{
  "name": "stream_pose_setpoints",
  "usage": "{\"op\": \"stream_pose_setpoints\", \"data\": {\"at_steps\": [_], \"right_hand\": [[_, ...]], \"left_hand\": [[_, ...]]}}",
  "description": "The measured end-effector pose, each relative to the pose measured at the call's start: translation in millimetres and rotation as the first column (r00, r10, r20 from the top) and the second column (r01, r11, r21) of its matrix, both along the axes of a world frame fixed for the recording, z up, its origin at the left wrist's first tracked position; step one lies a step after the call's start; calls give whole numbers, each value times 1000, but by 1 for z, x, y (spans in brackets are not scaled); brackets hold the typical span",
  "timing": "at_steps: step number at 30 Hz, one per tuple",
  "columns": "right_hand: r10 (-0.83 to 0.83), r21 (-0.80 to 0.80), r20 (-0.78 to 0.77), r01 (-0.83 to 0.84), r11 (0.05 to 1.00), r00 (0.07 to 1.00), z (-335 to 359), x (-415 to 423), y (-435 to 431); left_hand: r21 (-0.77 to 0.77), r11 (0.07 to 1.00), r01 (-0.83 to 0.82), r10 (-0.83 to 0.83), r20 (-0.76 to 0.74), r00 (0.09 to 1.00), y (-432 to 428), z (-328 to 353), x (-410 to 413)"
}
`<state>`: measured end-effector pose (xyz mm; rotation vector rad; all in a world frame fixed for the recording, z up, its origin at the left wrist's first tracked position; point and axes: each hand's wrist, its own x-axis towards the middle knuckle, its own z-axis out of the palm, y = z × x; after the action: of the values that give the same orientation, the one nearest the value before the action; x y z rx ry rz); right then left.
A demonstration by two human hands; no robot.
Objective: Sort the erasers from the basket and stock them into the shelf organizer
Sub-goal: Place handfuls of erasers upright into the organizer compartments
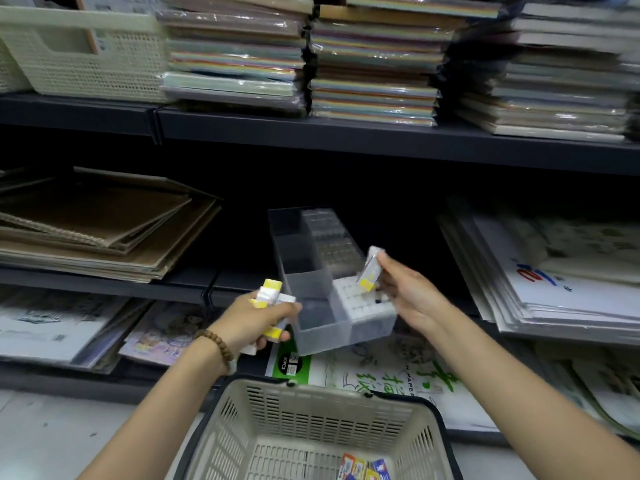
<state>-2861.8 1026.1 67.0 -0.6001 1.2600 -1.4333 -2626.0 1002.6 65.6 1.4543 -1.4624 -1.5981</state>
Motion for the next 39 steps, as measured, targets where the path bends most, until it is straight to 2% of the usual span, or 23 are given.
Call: {"op": "stream_pose_setpoints", "data": {"at_steps": [2, 4, 6, 8, 10, 12, 16, 18, 20, 22, 25, 29, 32, 35, 37, 39], "right_hand": [[-120, -31, 21, 121, 992, 993, 3, -16, 5], [-201, -40, -47, 200, 979, 978, -1, -33, 19], [-199, -6, -82, 199, 980, 977, -11, -42, 36], [-145, 32, -29, 146, 989, 989, -18, -39, 49], [-83, 52, 32, 81, 995, 996, -22, -28, 56], [-39, 47, 57, 36, 998, 998, -22, -14, 58], [-61, 38, 21, 60, 997, 998, -18, -8, 51], [-71, 61, 7, 70, 996, 997, -16, -12, 49], [-59, 71, 10, 58, 996, 998, -17, -16, 48], [-48, 74, 9, 48, 996, 999, -19, -17, 48], [-56, 59, -10, 56, 997, 998, -24, -16, 47], [-71, 27, -15, 71, 997, 997, -26, -19, 43], [-96, 13, -38, 96, 995, 995, -19, -30, 37], [-182, 2, -65, 182, 983, 981, -12, -51, 30], [-223, -12, -116, 223, 975, 968, -10, -67, 28], [-233, -59, -194, 226, 972, 953, -9, -78, 31]], "left_hand": [[21, 998, 51, -50, -42, 998, 11, -4, -17], [12, 997, 81, -80, -86, 993, 11, -10, -30], [-76, 996, -37, 28, -117, 993, -2, -14, -39], [-216, 956, -199, 171, -142, 975, -24, -16, -44], [-267, 921, -285, 244, -179, 953, -44, -16, -46], [-275, 915, -294, 261, -150, 954, -59, -21, -48], [-334, 922, -197, 217, 23, 976, -71, -38, -49], [-225, 933, -280, 275, -50, 960, -76, -44, -47], [-32, 923, -383, 369, -206, 906, -84, -44, -46], [98, 917, -386, 397, -310, 864, -93, -41, -49], [157, 911, -381, 412, -321, 853, -103, -41, -60], [261, 875, -407, 482, -406, 776, -102, -51, -74], [226, 844, -486, 536, -353, 767, -79, -53, -89], [194, 867, -458, 495, -427, 757, -33, -51, -110], [95, 906, -412, 408, -453, 793, -8, -43, -113], [-75, 872, -484, 403, -451, 796, -4, -27, -98]]}}
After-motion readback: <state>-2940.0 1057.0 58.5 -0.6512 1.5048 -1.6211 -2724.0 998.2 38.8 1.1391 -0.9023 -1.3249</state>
